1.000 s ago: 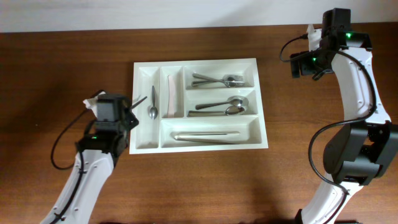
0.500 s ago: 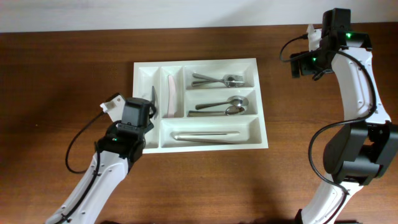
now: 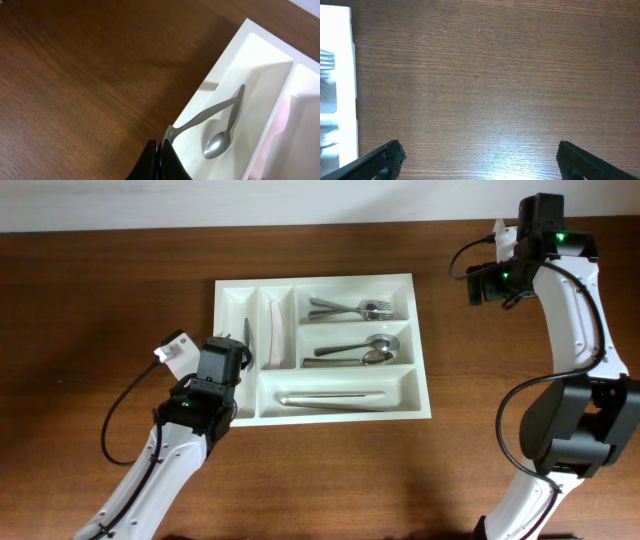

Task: Pack container
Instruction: 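Lift the spoon and carry it with the left gripper into the left compartment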

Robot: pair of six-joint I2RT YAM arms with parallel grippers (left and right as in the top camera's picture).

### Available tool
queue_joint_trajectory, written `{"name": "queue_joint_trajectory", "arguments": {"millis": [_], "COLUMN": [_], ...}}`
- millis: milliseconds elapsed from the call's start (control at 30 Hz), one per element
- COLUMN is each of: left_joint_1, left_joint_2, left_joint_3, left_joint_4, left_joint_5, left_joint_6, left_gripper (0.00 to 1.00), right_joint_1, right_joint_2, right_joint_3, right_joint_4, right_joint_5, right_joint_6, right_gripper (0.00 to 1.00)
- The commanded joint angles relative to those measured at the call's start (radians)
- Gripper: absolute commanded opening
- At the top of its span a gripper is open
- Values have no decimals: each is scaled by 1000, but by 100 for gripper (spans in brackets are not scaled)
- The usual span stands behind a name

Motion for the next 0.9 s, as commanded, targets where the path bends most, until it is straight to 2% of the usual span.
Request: {"name": "queue_joint_trajectory", "arguments": {"millis": [0, 400, 767, 800, 867], "left_joint_1": [-4, -4, -16, -20, -26], "left_joint_2": [5, 184, 243, 245, 246], "left_joint_3": [18, 18, 18, 18, 18], "left_joint_4": [23, 215, 330, 333, 337], "left_joint_5": [-24, -7, 32, 32, 36], "left_joint_6": [-13, -12, -12, -12, -13], "left_gripper": [2, 2, 2, 4, 22], "right_joint_1": [4, 4, 4, 4, 4], "right_joint_2": [-20, -20, -20, -20, -20], "right_joint_3": [3, 3, 3, 3, 3], "right_joint_4": [1, 1, 1, 0, 1], "right_joint_5": [1, 1, 1, 1, 1], "right_joint_6": [-8, -8, -8, -8, -8], "right_gripper": [99, 99, 99, 99, 99]}}
